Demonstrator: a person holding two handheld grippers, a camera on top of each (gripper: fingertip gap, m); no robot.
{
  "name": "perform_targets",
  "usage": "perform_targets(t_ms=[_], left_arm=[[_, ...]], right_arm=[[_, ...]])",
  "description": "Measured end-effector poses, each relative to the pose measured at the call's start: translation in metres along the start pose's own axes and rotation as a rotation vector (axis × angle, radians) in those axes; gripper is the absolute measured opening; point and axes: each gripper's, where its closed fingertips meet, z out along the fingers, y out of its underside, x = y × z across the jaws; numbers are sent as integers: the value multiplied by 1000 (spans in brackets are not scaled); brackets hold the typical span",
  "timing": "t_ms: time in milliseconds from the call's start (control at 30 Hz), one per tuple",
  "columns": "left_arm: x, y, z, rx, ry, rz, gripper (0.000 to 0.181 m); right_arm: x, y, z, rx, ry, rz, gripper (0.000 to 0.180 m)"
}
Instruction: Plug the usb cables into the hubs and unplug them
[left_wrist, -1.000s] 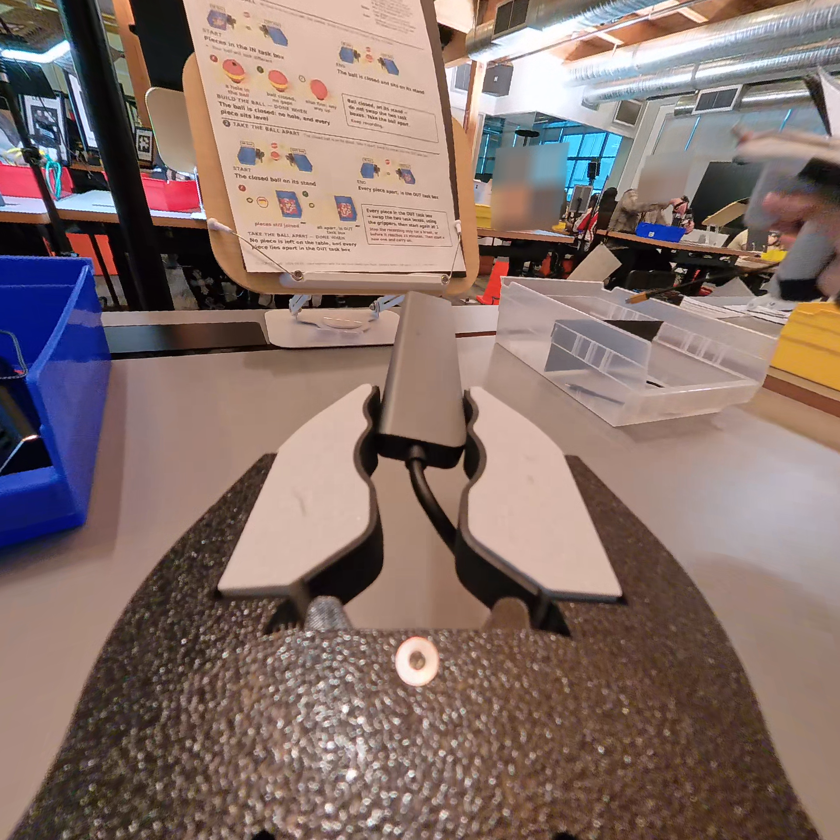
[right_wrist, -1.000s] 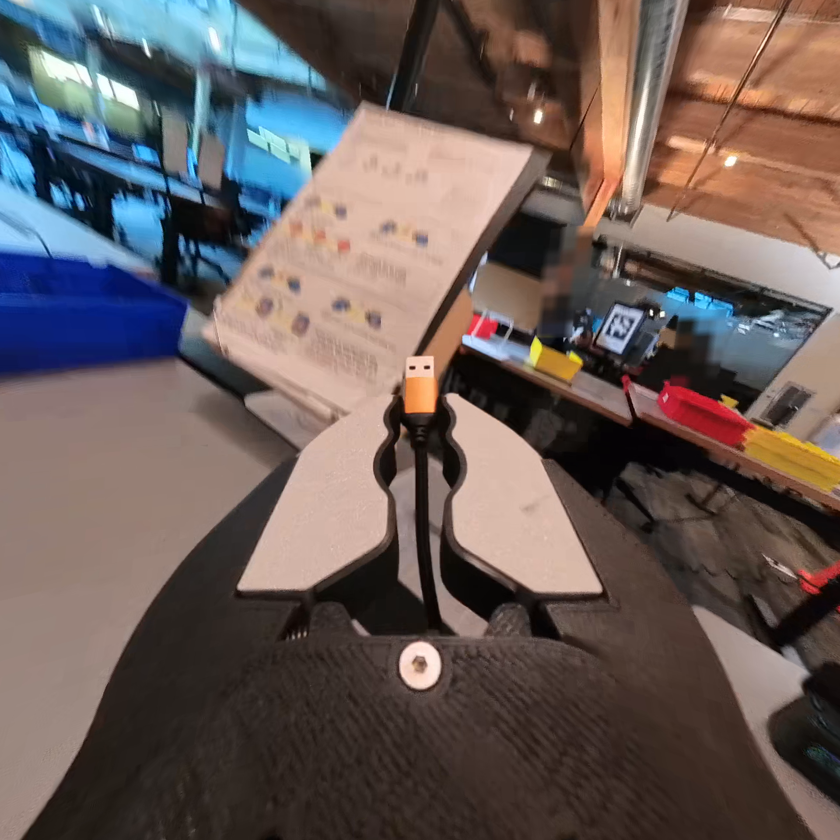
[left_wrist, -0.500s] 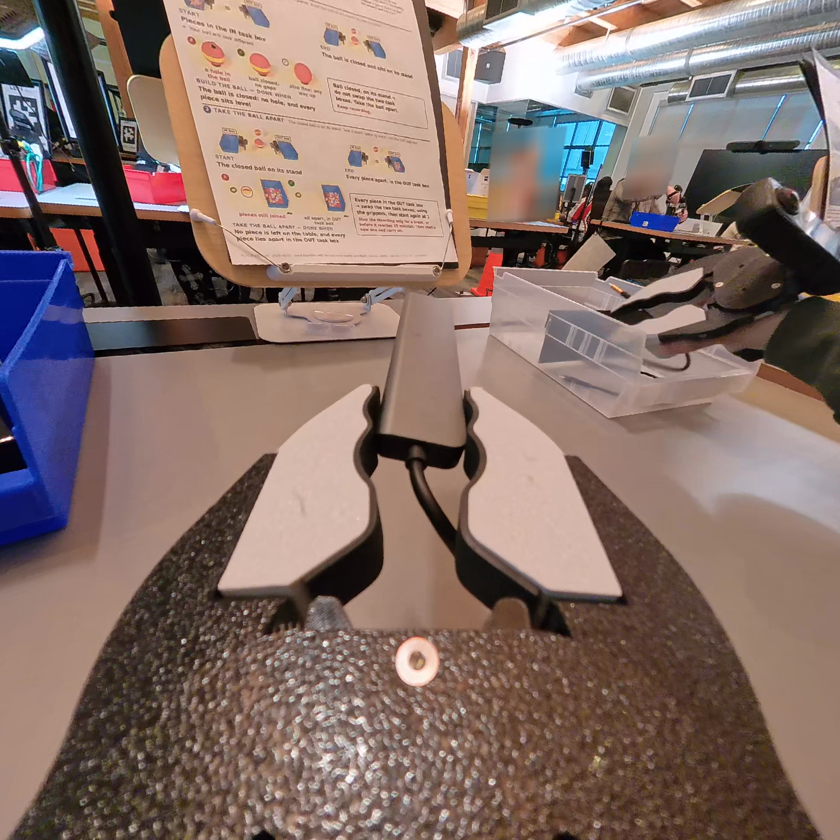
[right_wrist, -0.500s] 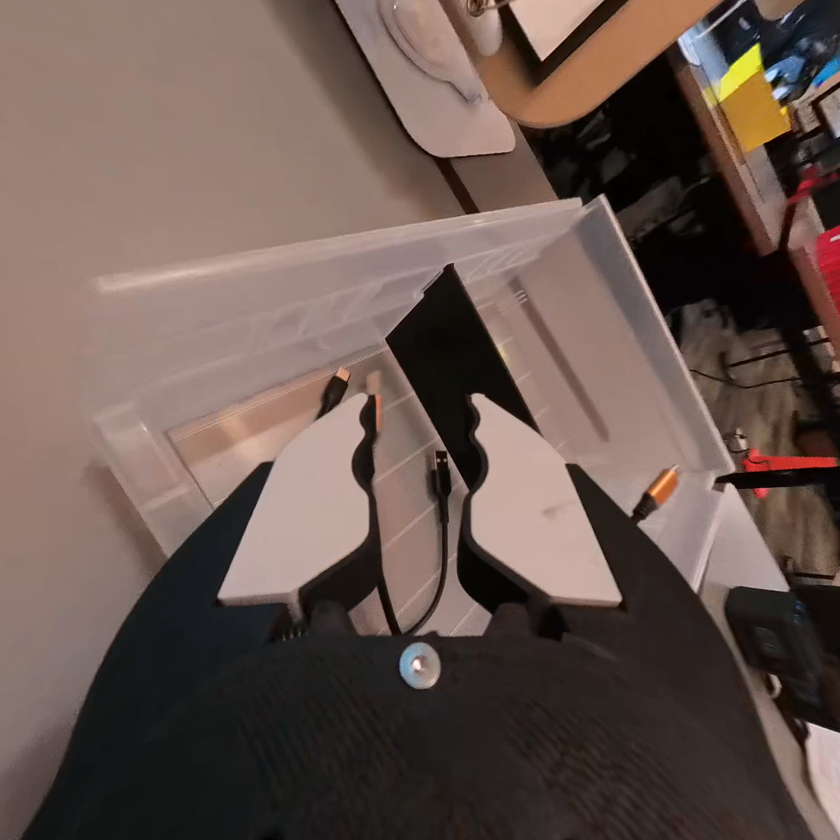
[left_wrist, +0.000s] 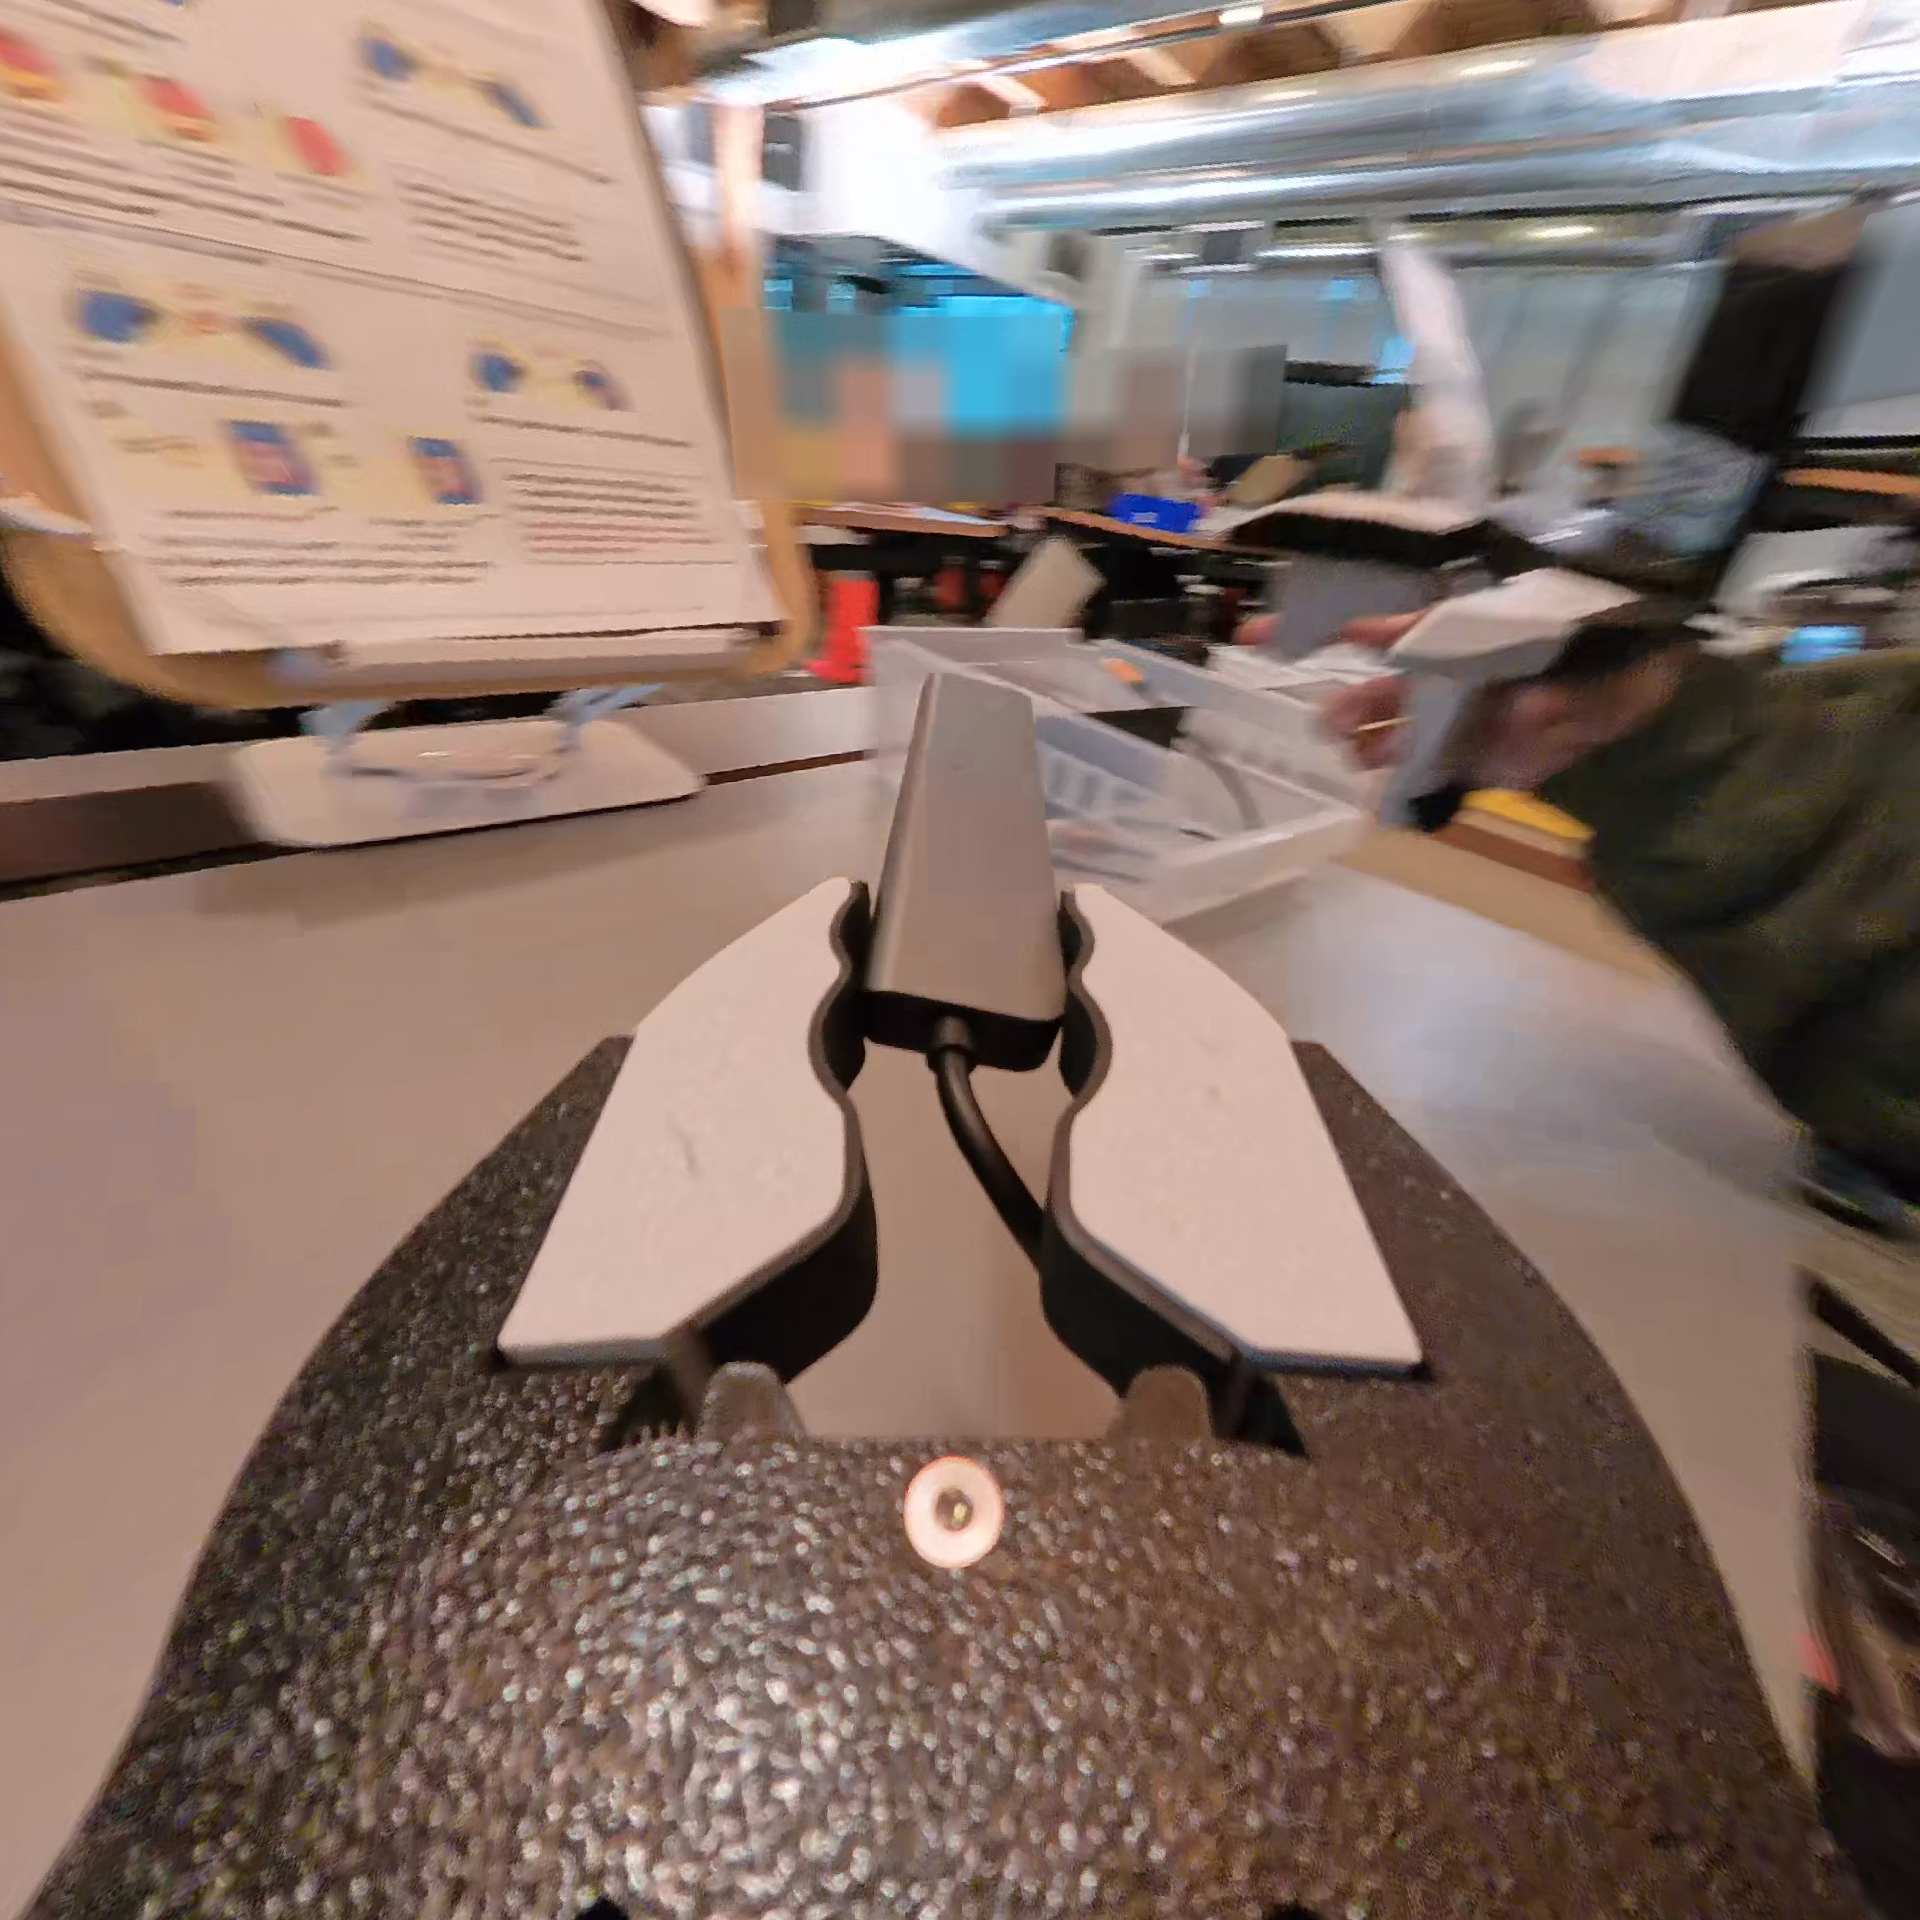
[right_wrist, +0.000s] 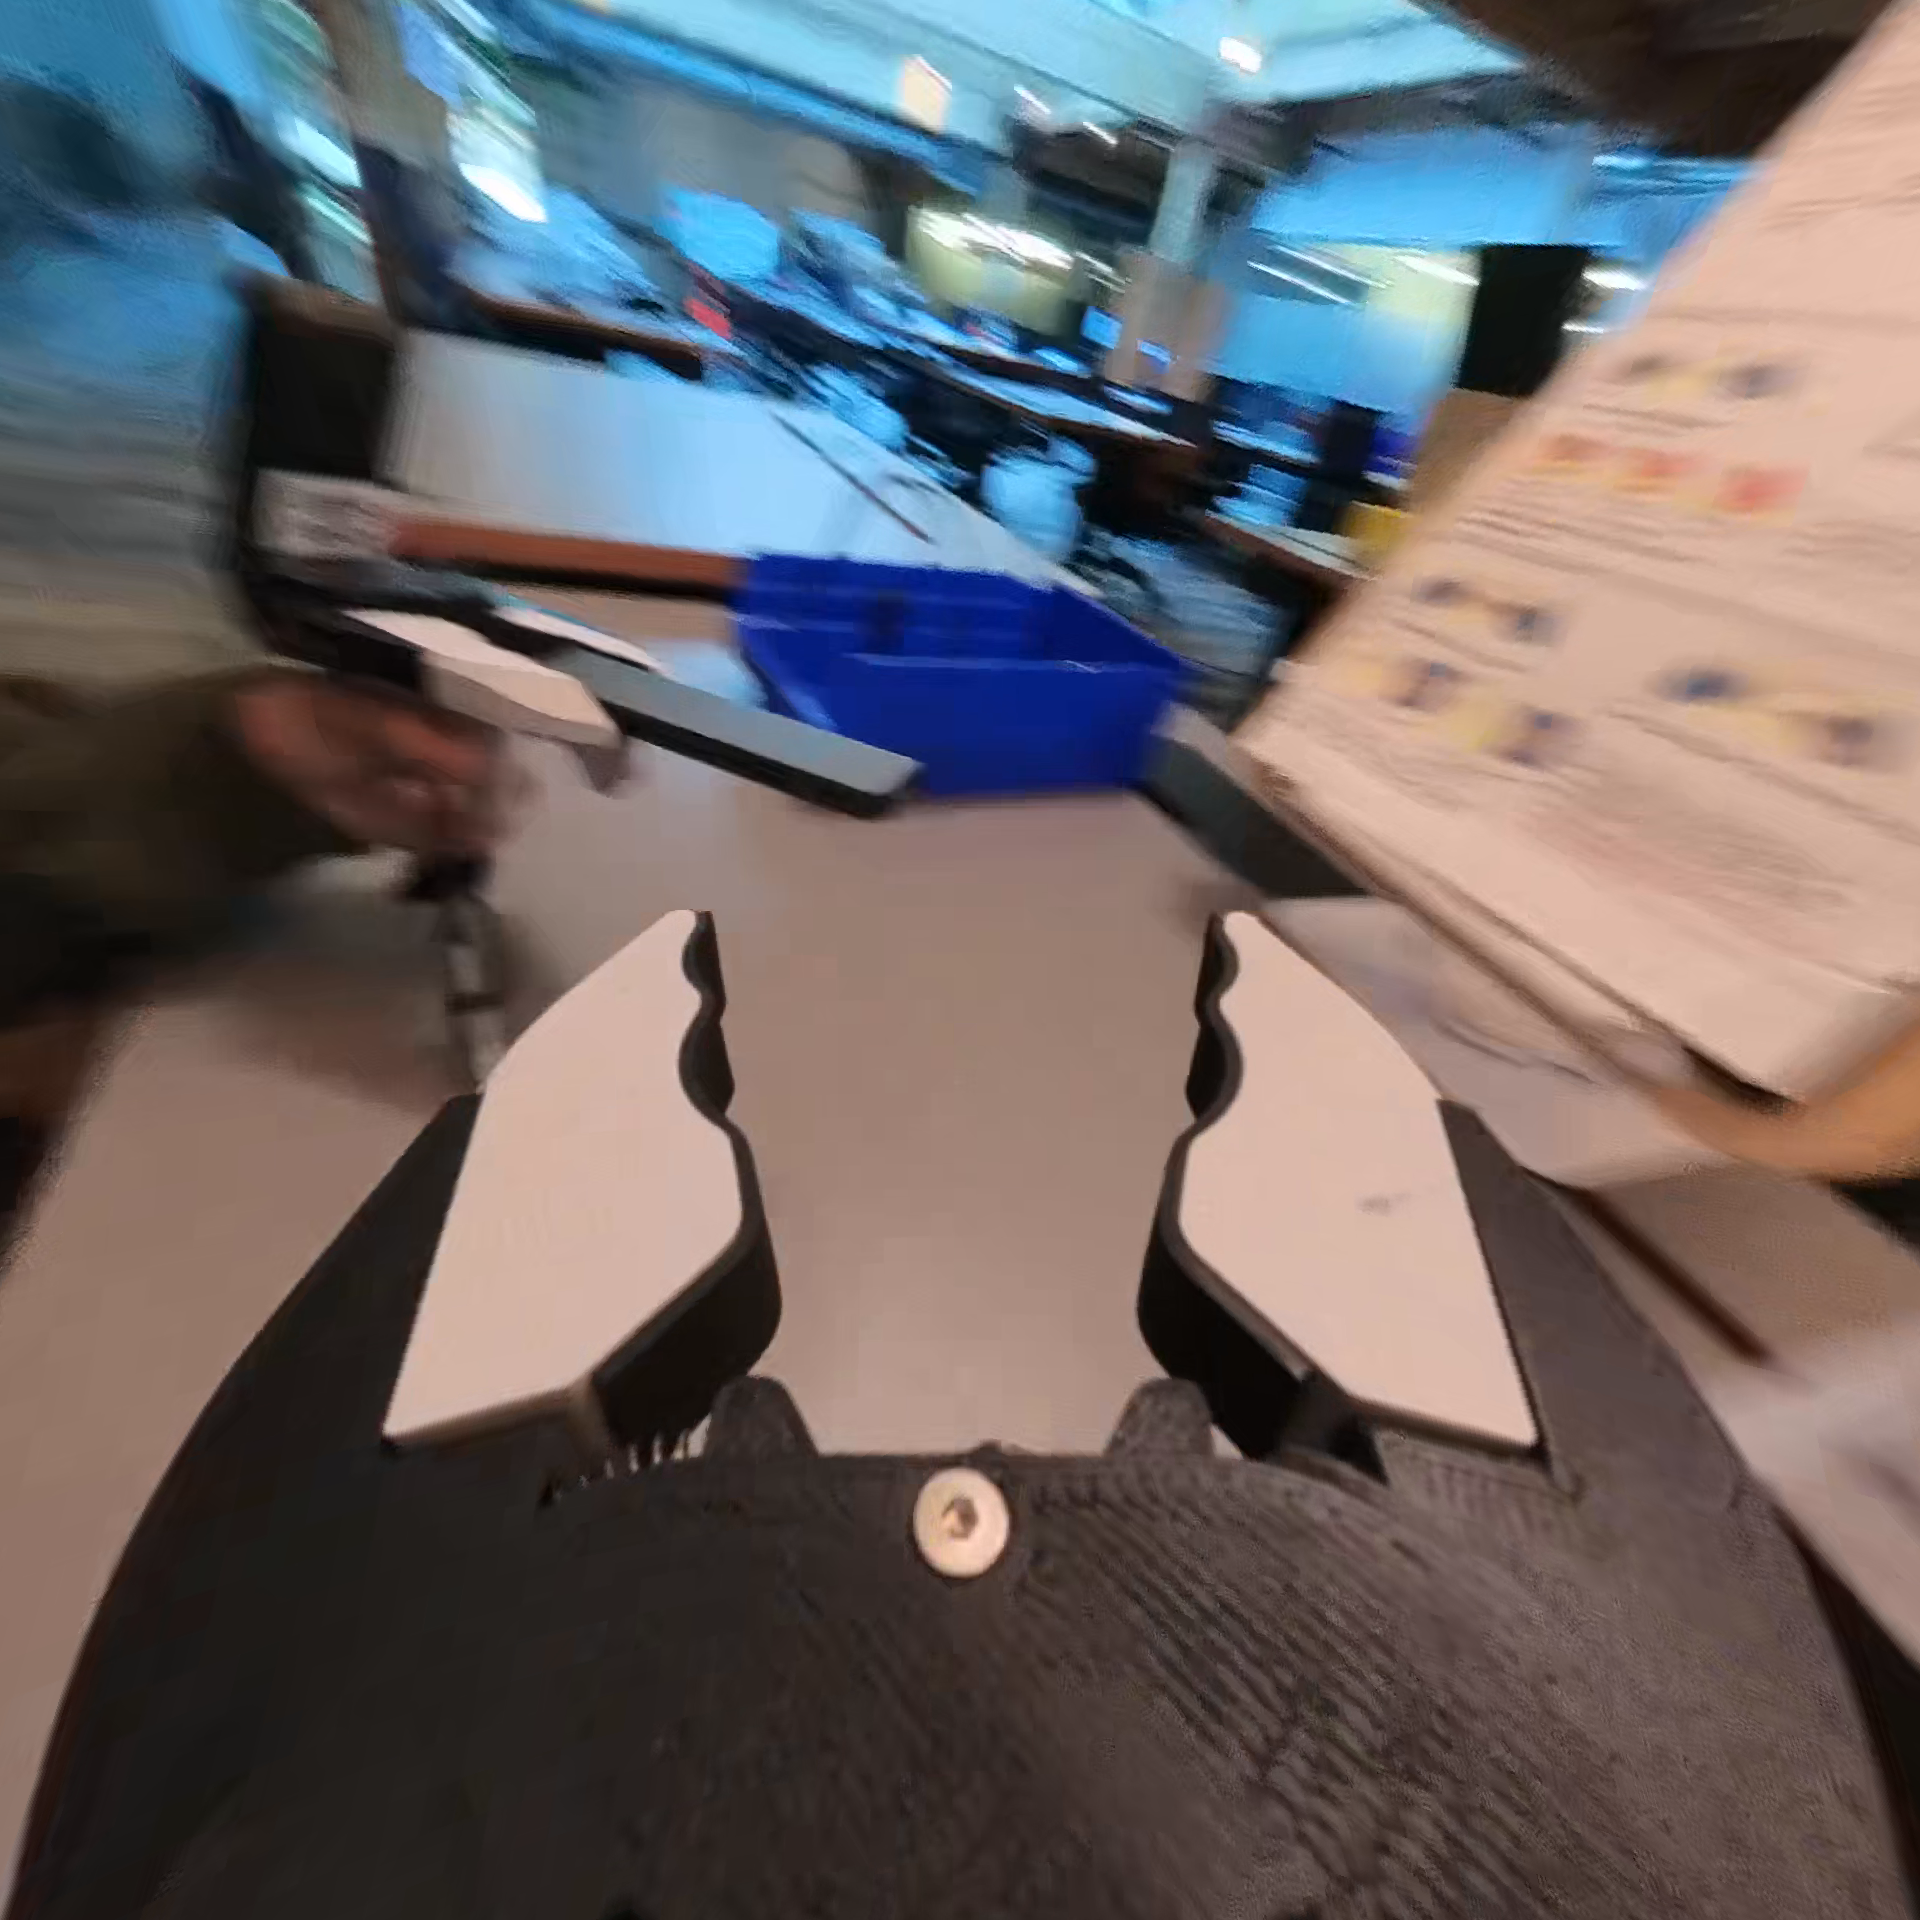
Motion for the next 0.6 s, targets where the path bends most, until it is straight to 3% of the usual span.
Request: perform_targets(t_ms=[133, 333, 600], left_arm=[[24, -12, -17, -41, 231, -9, 33], [22, -3, -33, -121, 302, 9, 33], [22, 3, -43, -111, 396, -32, 34]], right_arm=[[-43, -11, 54, 93, -246, 66, 92], [-96, -24, 117, 96, -494, 6, 90], [-126, -13, 138, 97, -605, 51, 72]])
